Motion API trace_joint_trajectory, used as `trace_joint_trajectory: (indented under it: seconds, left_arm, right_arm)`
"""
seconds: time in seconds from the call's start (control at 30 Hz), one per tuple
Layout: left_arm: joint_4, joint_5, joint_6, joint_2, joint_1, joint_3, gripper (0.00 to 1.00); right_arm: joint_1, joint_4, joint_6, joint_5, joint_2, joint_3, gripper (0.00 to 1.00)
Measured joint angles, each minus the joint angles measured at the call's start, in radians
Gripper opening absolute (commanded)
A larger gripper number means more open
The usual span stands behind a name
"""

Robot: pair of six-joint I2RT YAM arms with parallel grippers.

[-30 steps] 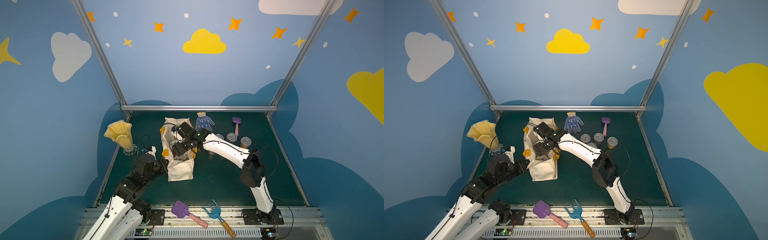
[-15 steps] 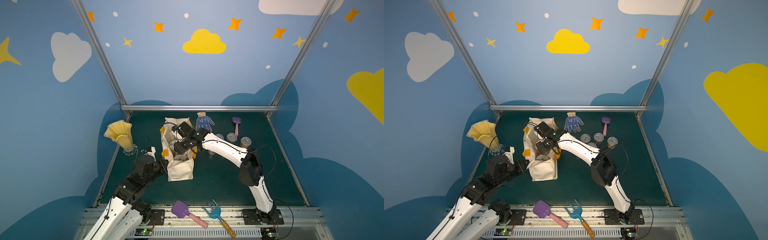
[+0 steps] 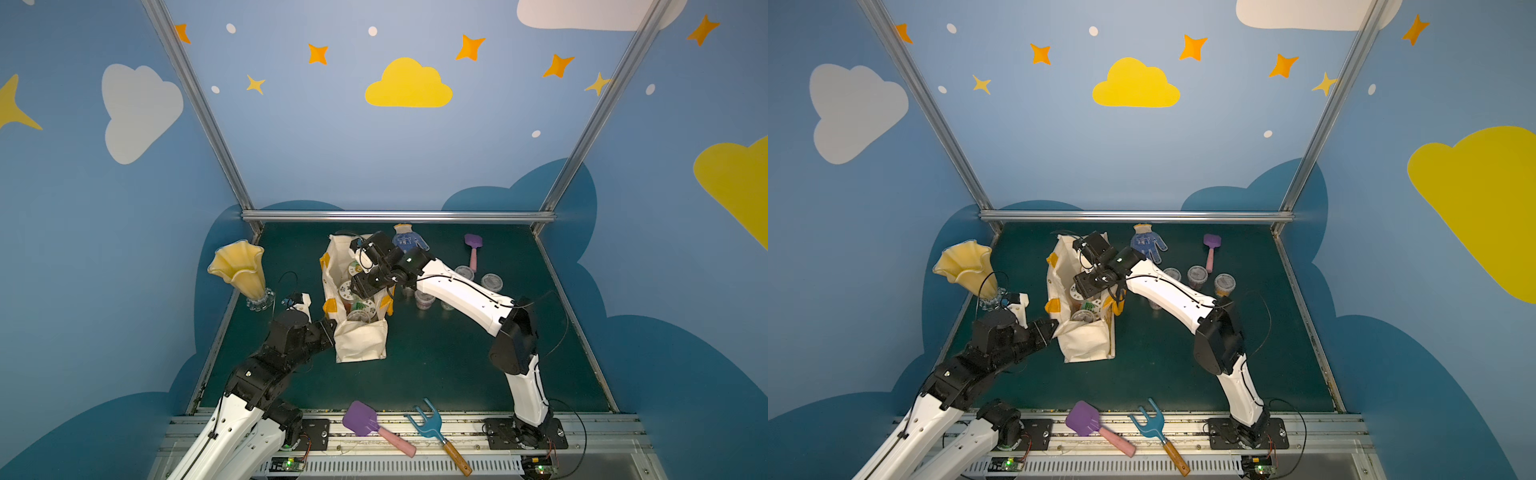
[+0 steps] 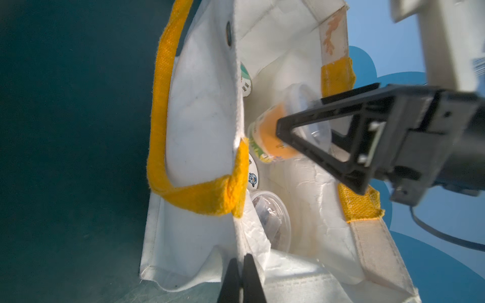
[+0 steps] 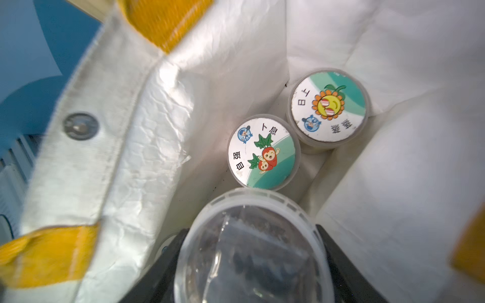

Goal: Take out the seed jars from the canvas bag
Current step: Pick up the seed jar from the canvas bag, then place the seed jar at the center of the board.

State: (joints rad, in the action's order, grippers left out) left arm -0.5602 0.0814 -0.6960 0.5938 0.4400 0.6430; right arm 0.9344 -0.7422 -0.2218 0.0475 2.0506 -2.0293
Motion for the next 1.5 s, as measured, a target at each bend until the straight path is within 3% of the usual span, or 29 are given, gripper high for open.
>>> trace_joint_trajectory:
  seconds: [0.23, 0.5, 0.67, 0.93, 1.27, 1.5]
  left_arm:
    - [0.001, -0.001, 0.000, 0.003, 0.000, 0.000, 0.05]
    - [0.002, -0.001, 0.000, 0.005, 0.000, 0.000, 0.05]
    - [0.002, 0.000, 0.000, 0.005, 0.000, 0.000, 0.05]
    - [0.000, -0.002, 0.002, 0.005, 0.000, 0.002, 0.05]
    - [0.002, 0.000, 0.002, 0.013, 0.000, 0.003, 0.06]
    - [0.001, -0.001, 0.001, 0.013, 0.000, 0.004, 0.05]
  right_arm:
    - [-0.034, 0.041, -0.011, 0.033, -0.147, 0.034, 0.58]
    - [-0.094, 0.110, -0.029, 0.059, -0.347, 0.197, 0.59]
    - [-0.161, 0.129, -0.030, 0.026, -0.481, 0.337, 0.60]
    - [-0.352, 0.157, -0.056, -0.059, -0.676, 0.650, 0.60]
    - [-0.532, 0.169, -0.114, -0.201, -0.713, 0.936, 0.60]
    - [-0.586, 0.236, -0.141, -0.248, -0.612, 1.002, 0.61]
